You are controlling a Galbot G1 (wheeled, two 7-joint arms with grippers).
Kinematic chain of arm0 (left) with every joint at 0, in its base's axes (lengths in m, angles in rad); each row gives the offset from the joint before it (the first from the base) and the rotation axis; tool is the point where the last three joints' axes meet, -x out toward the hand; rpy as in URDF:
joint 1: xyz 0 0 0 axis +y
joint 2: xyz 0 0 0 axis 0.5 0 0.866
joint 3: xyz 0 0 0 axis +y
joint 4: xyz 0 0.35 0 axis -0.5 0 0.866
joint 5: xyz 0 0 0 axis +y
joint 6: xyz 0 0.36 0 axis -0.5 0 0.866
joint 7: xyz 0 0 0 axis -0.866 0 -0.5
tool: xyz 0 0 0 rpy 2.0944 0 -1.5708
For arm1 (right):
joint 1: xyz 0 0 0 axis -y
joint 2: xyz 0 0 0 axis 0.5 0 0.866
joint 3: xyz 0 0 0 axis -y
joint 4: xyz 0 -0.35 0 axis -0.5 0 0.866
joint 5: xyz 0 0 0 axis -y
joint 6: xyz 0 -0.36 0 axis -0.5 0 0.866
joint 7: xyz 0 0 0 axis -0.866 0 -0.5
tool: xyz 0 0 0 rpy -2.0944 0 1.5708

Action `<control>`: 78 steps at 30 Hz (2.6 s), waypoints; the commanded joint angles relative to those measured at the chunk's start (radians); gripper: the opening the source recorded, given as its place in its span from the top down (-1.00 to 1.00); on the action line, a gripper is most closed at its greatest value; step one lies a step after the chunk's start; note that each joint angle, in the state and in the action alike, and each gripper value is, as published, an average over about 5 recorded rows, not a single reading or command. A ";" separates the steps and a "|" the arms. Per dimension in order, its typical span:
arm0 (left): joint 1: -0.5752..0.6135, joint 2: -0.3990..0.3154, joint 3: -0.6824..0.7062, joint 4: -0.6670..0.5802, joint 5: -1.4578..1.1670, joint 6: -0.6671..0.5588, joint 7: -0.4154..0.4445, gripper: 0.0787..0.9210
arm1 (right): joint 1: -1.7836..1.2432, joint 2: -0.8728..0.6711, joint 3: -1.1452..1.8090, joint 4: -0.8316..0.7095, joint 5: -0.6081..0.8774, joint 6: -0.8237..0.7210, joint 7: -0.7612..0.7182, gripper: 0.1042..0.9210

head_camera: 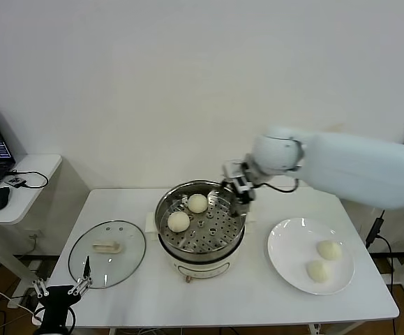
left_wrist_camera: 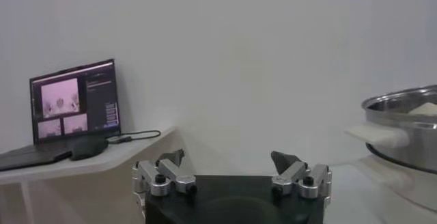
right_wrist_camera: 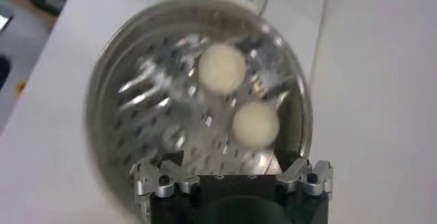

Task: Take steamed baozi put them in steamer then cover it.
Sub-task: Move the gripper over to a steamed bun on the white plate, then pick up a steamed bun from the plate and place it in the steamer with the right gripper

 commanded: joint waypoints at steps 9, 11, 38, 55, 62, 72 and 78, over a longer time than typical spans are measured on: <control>0.000 0.006 0.010 0.019 0.006 -0.002 0.001 -0.77 | -0.299 -0.516 0.168 0.122 -0.340 0.123 -0.093 -0.76; 0.001 0.006 0.012 0.020 0.008 -0.002 0.001 -0.77 | -0.441 -0.548 0.280 0.112 -0.379 0.129 -0.082 -0.76; 0.037 -0.013 -0.013 0.002 0.020 -0.002 0.000 -0.77 | -1.097 -0.357 0.759 -0.068 -0.515 0.130 -0.017 -0.66; 0.030 -0.015 -0.015 0.007 0.018 -0.001 -0.001 -0.77 | -1.105 -0.312 0.763 -0.113 -0.549 0.125 -0.002 -0.36; 0.027 -0.015 -0.015 0.010 0.017 -0.002 -0.002 -0.77 | -1.088 -0.310 0.764 -0.115 -0.546 0.126 -0.004 -0.21; 0.027 -0.014 -0.015 0.008 0.017 -0.003 -0.003 -0.77 | -1.030 -0.328 0.762 -0.091 -0.516 0.123 -0.008 -0.01; 0.023 -0.010 -0.014 0.004 0.016 -0.002 -0.003 -0.77 | -0.814 -0.356 0.648 -0.061 -0.434 0.115 -0.010 -0.01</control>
